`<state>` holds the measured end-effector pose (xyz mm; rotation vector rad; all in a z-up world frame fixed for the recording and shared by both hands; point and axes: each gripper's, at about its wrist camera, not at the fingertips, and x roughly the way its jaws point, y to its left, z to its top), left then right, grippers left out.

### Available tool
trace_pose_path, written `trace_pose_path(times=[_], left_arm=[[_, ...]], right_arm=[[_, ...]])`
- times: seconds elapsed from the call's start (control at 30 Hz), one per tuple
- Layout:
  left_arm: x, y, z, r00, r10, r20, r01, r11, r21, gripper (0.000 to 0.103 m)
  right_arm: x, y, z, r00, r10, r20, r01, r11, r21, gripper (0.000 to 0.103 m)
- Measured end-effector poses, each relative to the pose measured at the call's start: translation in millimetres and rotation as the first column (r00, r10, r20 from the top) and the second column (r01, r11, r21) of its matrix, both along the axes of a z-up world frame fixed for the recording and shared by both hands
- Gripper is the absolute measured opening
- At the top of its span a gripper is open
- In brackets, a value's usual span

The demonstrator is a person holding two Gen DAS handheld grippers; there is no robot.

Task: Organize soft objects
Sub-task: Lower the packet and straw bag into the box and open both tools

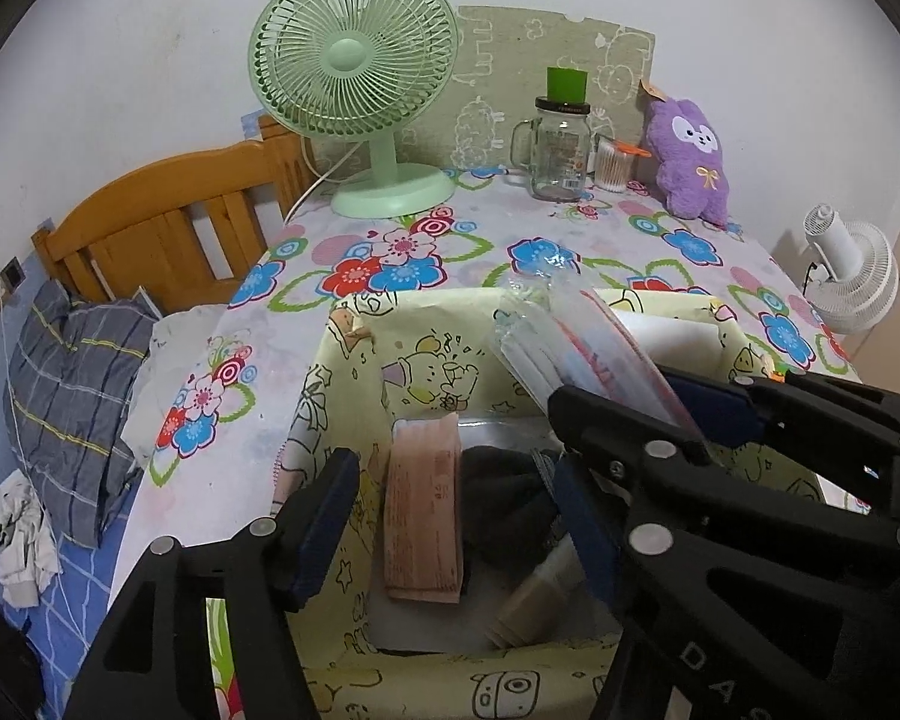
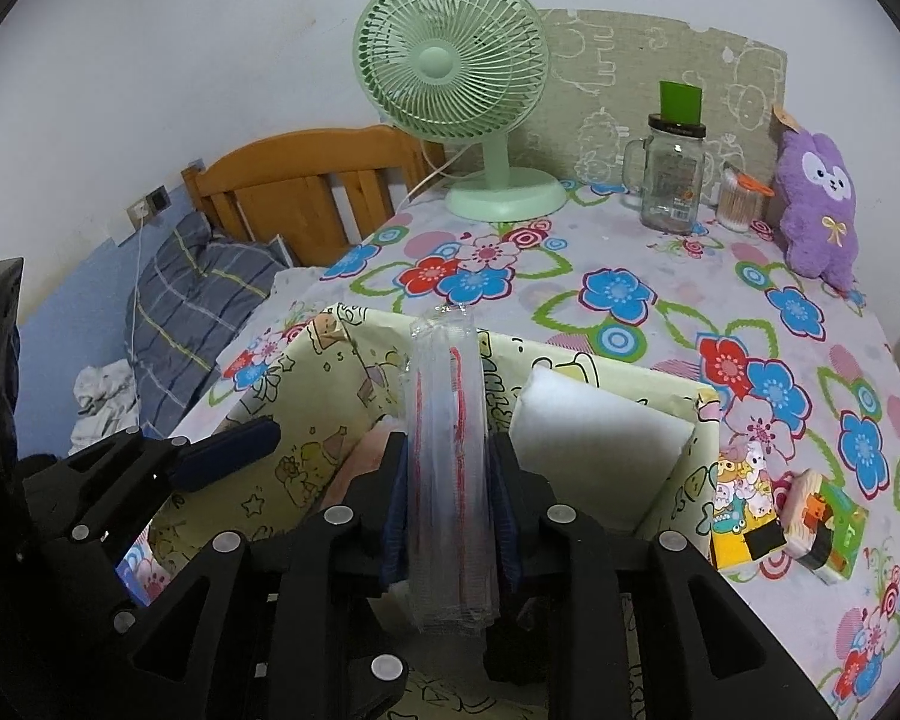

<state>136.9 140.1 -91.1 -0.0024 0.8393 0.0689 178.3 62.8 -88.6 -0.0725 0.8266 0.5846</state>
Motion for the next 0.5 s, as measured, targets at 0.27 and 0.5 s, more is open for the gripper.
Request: trace_pose_path(times=[0.27, 0.5], left_arm=[[-9, -4, 4, 0.999, 0.014, 0.032, -0.014, 1.0, 0.004, 0.091], [-19, -12, 7, 0.999, 0.02, 0.048, -0.021, 1.0, 0.018, 0.096]], right_arm=[[-5, -4, 4, 1.0, -0.015, 0.026, 0.015, 1.0, 0.001, 0.073], [-14, -13, 10, 0.997, -0.051, 0.052, 0.053, 0.998, -0.03, 0.086]])
